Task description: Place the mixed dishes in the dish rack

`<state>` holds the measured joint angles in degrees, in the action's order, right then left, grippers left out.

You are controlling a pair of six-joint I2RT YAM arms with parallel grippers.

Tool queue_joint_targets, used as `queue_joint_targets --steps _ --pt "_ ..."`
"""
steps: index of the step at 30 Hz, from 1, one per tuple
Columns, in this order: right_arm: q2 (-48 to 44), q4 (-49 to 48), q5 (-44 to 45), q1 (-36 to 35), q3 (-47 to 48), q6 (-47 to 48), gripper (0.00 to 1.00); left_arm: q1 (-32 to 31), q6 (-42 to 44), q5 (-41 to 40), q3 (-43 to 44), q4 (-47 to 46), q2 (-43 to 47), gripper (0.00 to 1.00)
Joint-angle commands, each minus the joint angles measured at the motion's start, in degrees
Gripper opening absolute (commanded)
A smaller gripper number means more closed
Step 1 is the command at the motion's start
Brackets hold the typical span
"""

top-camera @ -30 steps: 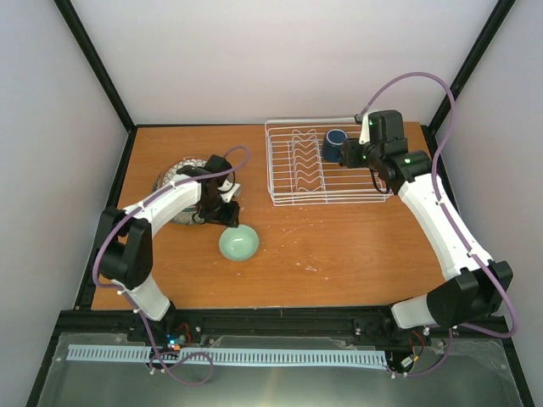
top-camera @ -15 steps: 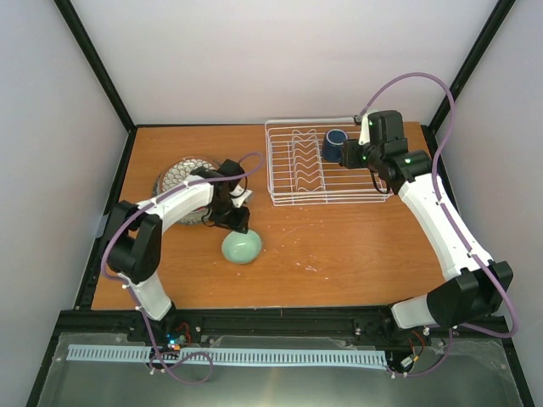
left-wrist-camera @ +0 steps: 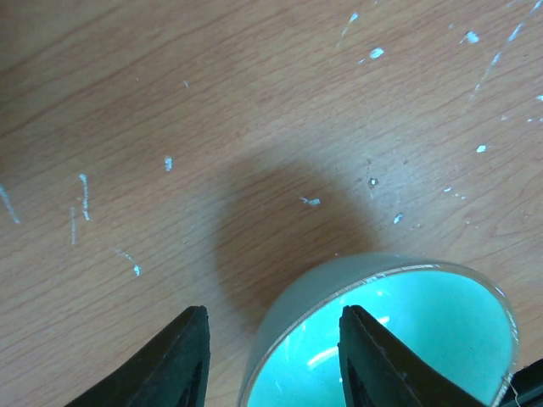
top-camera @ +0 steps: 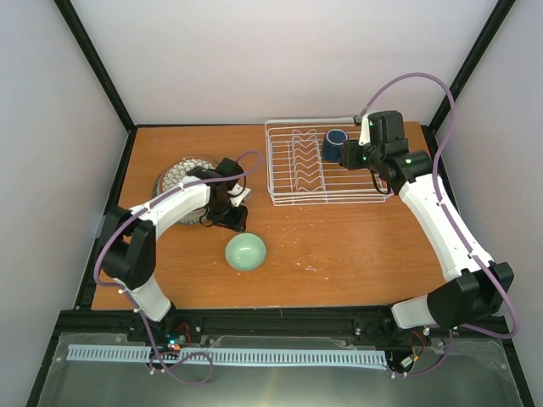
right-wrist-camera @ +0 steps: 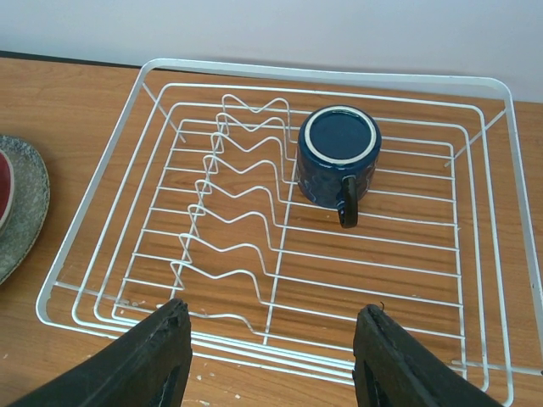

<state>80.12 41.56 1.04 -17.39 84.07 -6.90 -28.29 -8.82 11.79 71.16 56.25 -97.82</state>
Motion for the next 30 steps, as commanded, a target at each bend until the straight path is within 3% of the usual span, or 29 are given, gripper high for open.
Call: queue_joint_targets --steps 1,15,22,30 --pt "-1.3 1.1 -1.1 -0.5 1.4 0.0 0.53 -0.4 0.2 -1.2 1.8 1.4 3.7 0.43" --pt "-2.7 3.1 -0.4 -0.6 1.9 0.5 0.53 -0.4 3.1 3.4 1.6 0.6 4.1 0.5" --pt "-2.4 3.5 -3.5 -0.9 2.3 0.5 0.53 -2.2 5.7 4.2 5.2 3.5 -0.4 0.44" --pt "-2.2 3.3 -5.9 -2.5 1.8 0.7 0.53 -2.6 11.4 1.2 9.3 6.7 4.6 0.4"
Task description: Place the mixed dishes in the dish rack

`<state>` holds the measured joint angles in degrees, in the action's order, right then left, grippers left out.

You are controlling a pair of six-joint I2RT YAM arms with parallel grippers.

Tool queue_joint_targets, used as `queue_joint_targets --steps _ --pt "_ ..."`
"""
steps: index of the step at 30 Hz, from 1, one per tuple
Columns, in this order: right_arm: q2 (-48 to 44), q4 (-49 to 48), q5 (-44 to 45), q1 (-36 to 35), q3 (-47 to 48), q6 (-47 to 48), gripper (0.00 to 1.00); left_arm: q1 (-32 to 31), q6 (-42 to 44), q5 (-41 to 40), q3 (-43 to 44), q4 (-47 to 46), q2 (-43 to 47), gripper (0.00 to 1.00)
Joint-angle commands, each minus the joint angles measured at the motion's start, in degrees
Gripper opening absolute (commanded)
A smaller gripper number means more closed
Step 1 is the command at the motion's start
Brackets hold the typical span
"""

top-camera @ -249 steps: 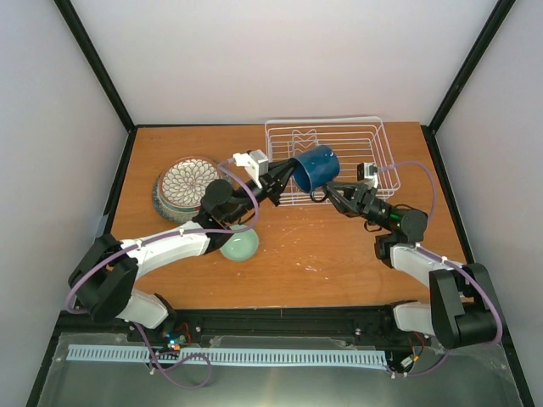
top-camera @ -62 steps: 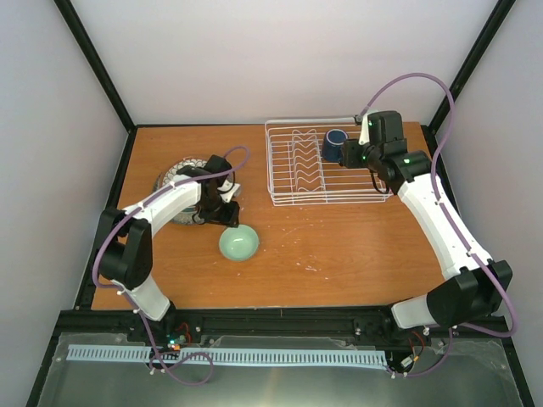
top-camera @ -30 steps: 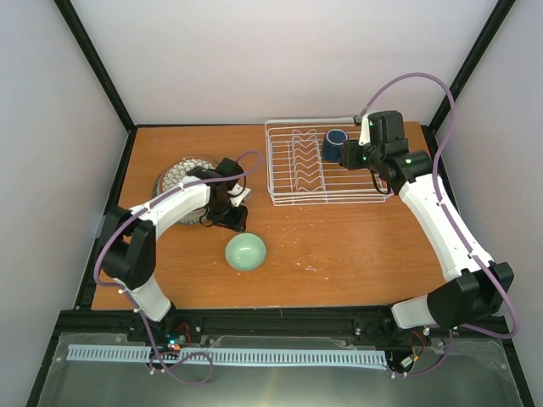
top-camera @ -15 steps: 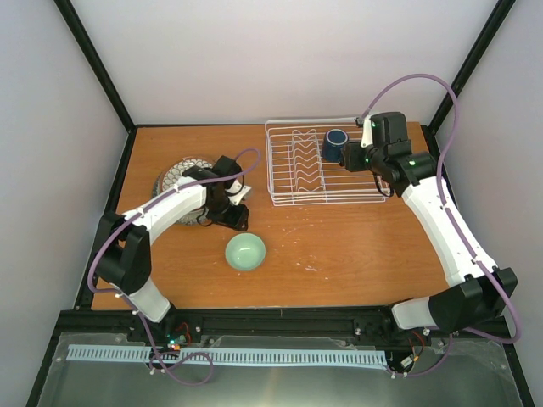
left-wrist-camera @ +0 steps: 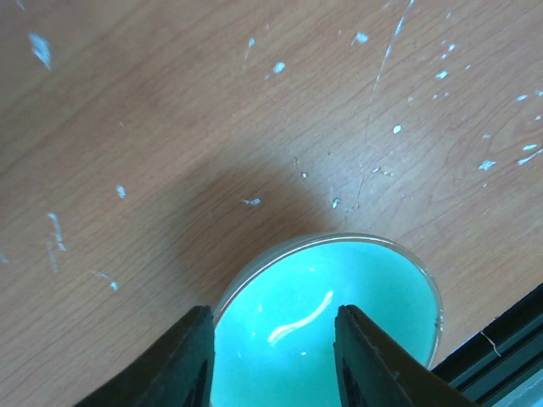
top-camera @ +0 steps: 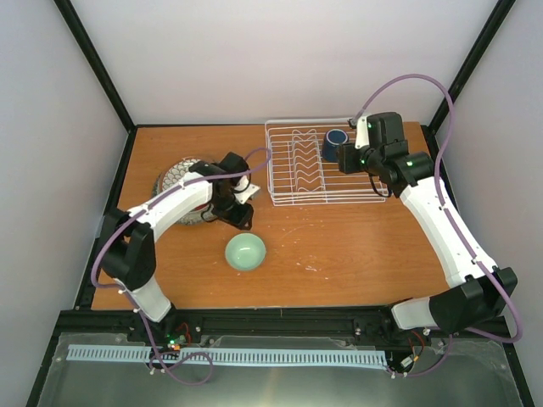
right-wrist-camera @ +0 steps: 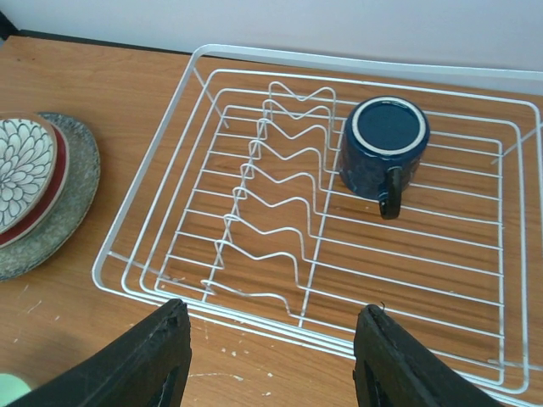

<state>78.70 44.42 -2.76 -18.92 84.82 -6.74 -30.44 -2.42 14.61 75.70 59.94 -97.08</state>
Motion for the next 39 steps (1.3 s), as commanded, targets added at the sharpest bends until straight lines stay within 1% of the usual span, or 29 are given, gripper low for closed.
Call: queue_joint_targets --steps 1,3,7,9,10,13,16,20,24,31,39 --pt "-0.9 0.1 -2.3 -1.1 0.8 0.6 0.53 -0.5 6.2 -2.8 5.5 3.7 4.3 0.37" --pt "-0.8 -0.4 -2.6 -1.2 0.6 0.6 0.53 -0.6 8.7 -5.0 5.9 3.5 5.2 0.31" --pt "-0.7 -1.5 -3.8 -1.2 0.6 0.5 0.53 -0.5 15.8 -4.6 3.2 -0.7 8.3 0.16" --pt "-0.4 -1.7 -4.4 -1.2 0.8 0.7 0.53 -0.2 18.5 -4.2 1.2 -2.4 9.6 0.1" --pt "-0.3 -1.8 -4.6 -1.2 0.8 0.8 0.53 -0.2 19.1 -4.2 0.8 -2.3 9.7 0.08" --pt "-0.3 -2.5 -5.0 -1.2 0.2 0.9 0.54 0.0 20.5 -0.7 -1.1 -3.0 10.6 0.1" --pt "-0.4 -2.9 -5.1 -1.2 -0.3 0.9 0.54 -0.1 20.8 3.2 -4.8 -4.3 12.5 0.17" --pt "-0.7 -3.6 -5.4 -1.2 -0.9 0.8 0.54 -0.4 21.5 3.2 -9.4 -6.8 17.5 0.21" --pt "-0.6 -3.7 -5.7 -1.2 -0.8 0.8 0.54 -0.4 22.1 2.6 -11.7 -7.8 19.7 0.23" --pt "-1.1 -3.6 -5.3 -1.2 -1.1 0.9 0.54 -0.5 23.1 3.4 -14.0 -9.5 17.8 0.26" --pt "-1.0 -4.0 -5.3 -1.2 -1.6 0.9 0.54 -0.5 22.3 0.3 -14.5 -8.4 14.8 0.27"
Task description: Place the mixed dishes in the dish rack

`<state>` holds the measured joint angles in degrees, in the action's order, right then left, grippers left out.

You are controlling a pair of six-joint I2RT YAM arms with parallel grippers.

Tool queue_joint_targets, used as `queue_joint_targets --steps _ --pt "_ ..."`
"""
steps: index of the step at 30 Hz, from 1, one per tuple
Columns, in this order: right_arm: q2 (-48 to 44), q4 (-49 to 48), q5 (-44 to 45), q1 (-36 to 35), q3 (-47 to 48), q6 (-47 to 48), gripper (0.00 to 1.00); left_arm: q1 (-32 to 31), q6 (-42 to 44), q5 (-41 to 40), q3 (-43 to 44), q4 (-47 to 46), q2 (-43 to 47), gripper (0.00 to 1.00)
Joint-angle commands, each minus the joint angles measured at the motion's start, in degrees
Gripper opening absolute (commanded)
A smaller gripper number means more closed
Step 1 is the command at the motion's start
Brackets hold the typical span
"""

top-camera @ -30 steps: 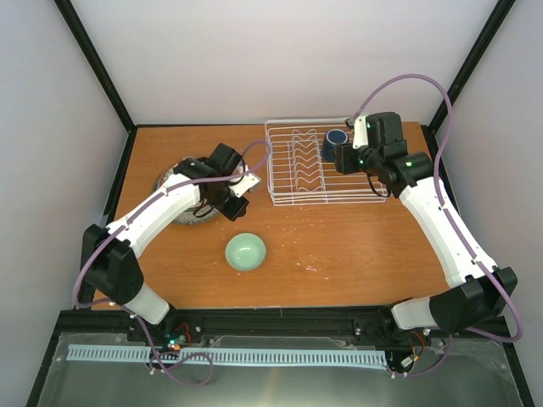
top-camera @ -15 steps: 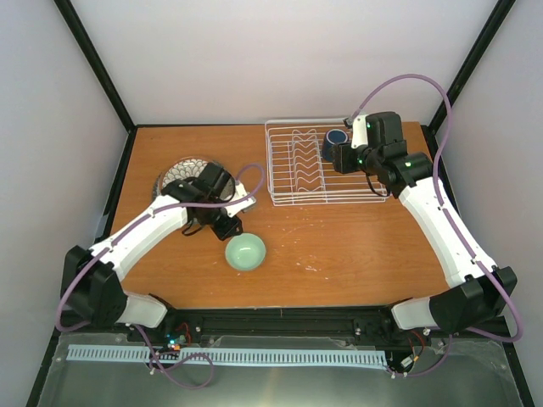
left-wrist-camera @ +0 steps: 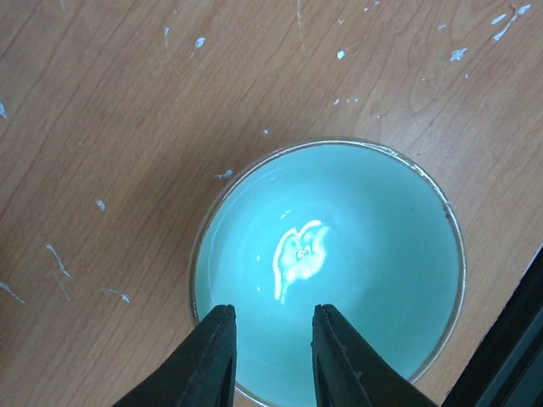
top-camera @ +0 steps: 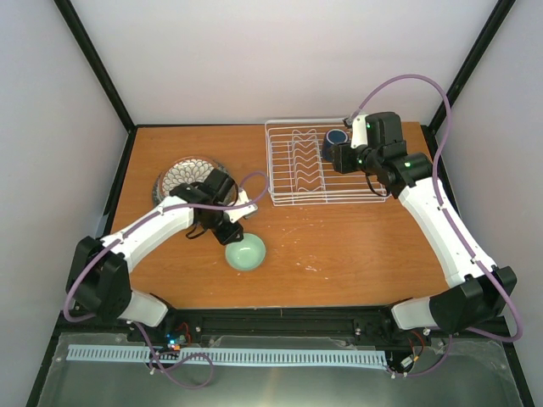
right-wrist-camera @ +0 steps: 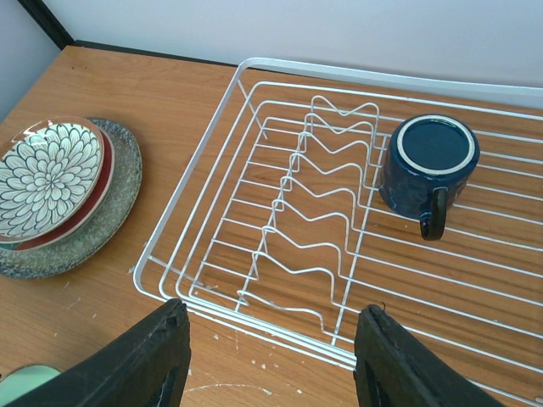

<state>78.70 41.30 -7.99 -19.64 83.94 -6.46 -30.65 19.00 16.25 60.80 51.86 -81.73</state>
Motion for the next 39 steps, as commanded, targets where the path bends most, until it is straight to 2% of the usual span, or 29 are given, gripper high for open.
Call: queue_joint_targets --steps 1,30,39 --pt "-0.9 -0.9 -0.1 -0.5 -0.7 0.7 0.54 -0.3 0.8 -1.5 0.4 -0.1 -1.0 0.27" --pt "-1.3 -0.6 1.7 -0.5 -1.0 1.2 0.54 -0.3 1.5 -1.2 1.6 -1.4 -10.7 0.3" --pt "-1.2 -0.7 1.4 -0.5 -0.9 1.2 0.54 -0.3 1.1 -4.3 5.8 1.5 -6.5 0.31"
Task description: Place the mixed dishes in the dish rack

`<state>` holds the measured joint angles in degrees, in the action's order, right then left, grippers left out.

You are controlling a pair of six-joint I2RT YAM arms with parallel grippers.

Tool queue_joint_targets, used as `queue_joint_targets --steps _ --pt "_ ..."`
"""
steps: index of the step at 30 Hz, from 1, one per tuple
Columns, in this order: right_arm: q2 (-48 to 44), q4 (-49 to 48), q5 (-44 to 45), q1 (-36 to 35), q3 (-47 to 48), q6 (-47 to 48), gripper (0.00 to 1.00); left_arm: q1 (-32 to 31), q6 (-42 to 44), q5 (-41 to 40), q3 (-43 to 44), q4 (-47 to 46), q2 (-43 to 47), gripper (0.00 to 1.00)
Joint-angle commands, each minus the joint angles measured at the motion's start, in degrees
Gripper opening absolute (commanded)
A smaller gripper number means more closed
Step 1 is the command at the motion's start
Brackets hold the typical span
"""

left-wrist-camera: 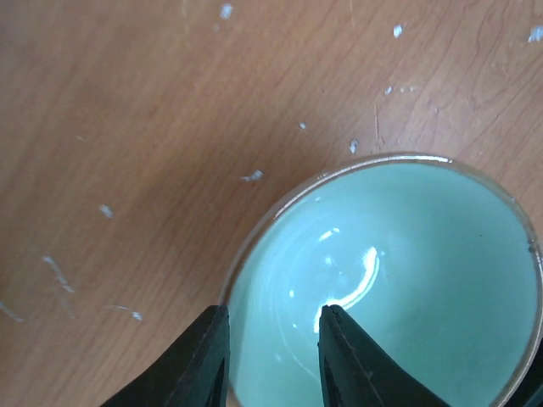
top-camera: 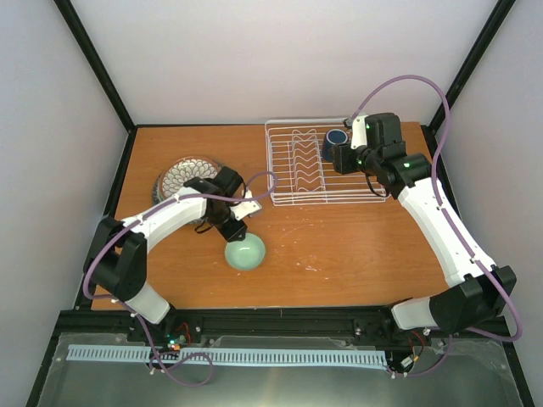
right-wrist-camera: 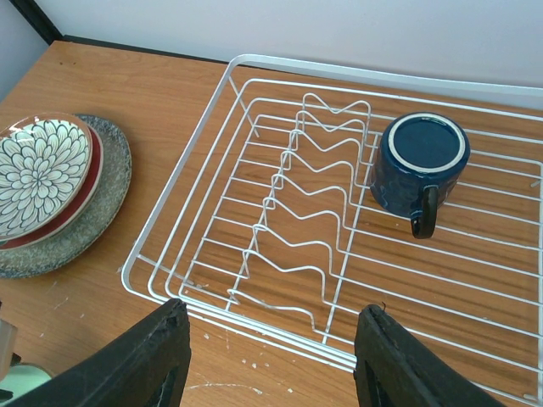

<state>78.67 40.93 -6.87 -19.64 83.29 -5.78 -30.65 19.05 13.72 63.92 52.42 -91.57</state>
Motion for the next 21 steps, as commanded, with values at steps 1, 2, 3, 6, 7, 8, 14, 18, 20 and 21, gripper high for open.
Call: queue_joint_targets --steps 1,2,3,6,7,8,14,18,20,21 --pt "-1.1 -0.3 0.3 -0.5 -0.2 0.5 0.54 -0.3 1.0 -2.2 2.4 0.9 3.9 0.31" --pt "-1.0 -0.3 0.3 -0.5 -0.2 0.5 0.54 -0.3 1.0 -2.7 1.9 0.7 4.5 0.31" --pt "-1.0 -0.3 0.2 -0.4 -0.1 0.5 0.54 -0.3 0.9 -3.2 1.3 0.6 4.9 0.31" --pt "-0.8 -0.2 0.1 -0.5 0.0 0.5 0.54 -0.3 0.8 -4.5 -0.7 -0.2 5.4 0.31" --pt "-0.8 -0.2 0.1 -0.5 0.0 0.5 0.54 -0.3 0.8 -4.4 -1.0 -0.4 5.4 0.31" --pt "-0.9 -0.1 0.2 -0.5 0.1 0.6 0.54 -0.3 0.7 -4.2 -1.1 -0.5 5.1 0.31" --pt "-0.8 0.0 0.2 -0.5 0.1 0.6 0.54 -0.3 1.4 -5.1 -1.6 -1.1 2.9 0.32" --pt "-0.8 0.1 0.6 -0.5 0.1 0.8 0.54 -0.3 1.8 -4.0 -0.8 -1.6 1.1 0.32" --pt "-0.8 0.1 0.5 -0.5 0.1 0.8 0.54 -0.3 1.9 -4.2 -0.6 -1.7 0.3 0.32" --pt "-0.7 0.1 0.6 -0.5 0.1 0.8 0.54 -0.3 2.0 -4.2 -0.6 -1.8 0.0 0.32"
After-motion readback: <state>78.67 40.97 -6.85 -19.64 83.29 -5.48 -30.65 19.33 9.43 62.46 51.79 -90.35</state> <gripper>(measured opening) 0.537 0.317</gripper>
